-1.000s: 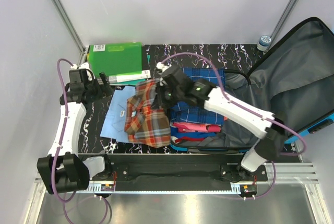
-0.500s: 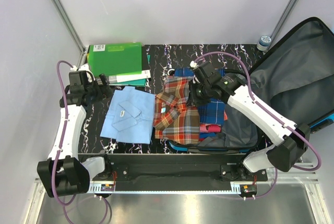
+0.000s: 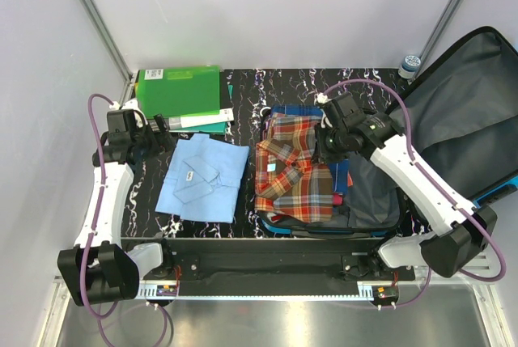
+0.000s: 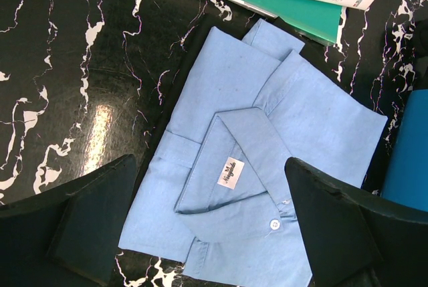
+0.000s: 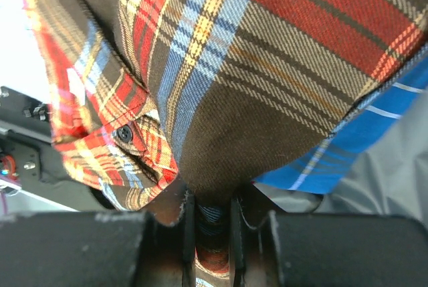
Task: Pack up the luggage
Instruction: Place the clothes in the luggage.
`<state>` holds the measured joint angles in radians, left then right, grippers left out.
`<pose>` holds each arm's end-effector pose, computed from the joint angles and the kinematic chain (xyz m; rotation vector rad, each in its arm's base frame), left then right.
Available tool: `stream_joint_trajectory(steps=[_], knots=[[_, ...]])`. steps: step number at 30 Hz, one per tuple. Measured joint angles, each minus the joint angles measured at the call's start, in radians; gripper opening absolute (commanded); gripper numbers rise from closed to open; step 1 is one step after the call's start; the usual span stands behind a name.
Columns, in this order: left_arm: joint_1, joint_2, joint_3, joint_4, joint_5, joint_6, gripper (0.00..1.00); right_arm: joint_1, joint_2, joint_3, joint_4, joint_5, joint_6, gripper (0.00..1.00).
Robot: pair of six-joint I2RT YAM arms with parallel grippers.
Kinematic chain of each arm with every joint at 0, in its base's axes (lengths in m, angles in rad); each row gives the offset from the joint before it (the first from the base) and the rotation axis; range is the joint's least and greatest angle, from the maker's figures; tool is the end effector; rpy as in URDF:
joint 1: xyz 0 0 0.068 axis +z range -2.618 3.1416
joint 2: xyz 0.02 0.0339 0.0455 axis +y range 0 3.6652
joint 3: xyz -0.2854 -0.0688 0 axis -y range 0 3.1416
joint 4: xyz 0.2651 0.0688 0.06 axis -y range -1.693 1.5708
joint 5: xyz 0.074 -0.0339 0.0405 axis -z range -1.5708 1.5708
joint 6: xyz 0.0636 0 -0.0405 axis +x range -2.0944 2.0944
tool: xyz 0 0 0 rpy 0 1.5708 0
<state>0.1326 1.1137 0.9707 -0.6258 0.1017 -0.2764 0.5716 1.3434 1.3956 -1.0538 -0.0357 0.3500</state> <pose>0.2622 0.0285 0.2958 -0.4261 2.3034 -0.1902 0.2439 0.1596 0.3494 -0.3034 2.6035 0.3829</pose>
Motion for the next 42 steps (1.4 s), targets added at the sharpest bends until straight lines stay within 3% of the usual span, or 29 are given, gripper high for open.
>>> stream_joint_trajectory(steps=[14, 15, 16, 18, 19, 22, 32, 42], knots=[[0.000, 0.000, 0.000, 0.000, 0.005, 0.000, 0.99, -0.090, 0.031, -0.091, 0.002, 0.060, -0.059, 0.00], [0.000, 0.000, 0.000, 0.000, 0.006, 0.000, 0.99, -0.090, 0.032, -0.100, 0.009, 0.064, -0.059, 0.04], [0.000, 0.000, 0.000, 0.000, 0.006, 0.000, 0.99, -0.090, 0.032, -0.115, 0.019, 0.073, -0.059, 0.25], [0.000, 0.000, 0.000, 0.000, 0.008, 0.000, 0.99, -0.091, 0.033, -0.136, 0.031, 0.085, -0.056, 0.48], [0.000, 0.000, 0.000, 0.000, 0.009, 0.000, 0.99, -0.091, 0.034, -0.142, 0.034, 0.092, -0.055, 0.71], [0.000, 0.000, 0.000, 0.000, 0.017, 0.000, 0.99, -0.096, 0.034, -0.145, 0.023, 0.124, -0.051, 0.84], [0.000, 0.000, 0.000, 0.000, 0.034, 0.000, 0.99, -0.101, -0.032, -0.014, -0.040, 0.168, -0.050, 0.86], [0.000, 0.000, -0.012, 0.011, 0.048, 0.000, 0.99, -0.059, -0.068, -0.060, 0.122, -0.031, -0.012, 0.84]])
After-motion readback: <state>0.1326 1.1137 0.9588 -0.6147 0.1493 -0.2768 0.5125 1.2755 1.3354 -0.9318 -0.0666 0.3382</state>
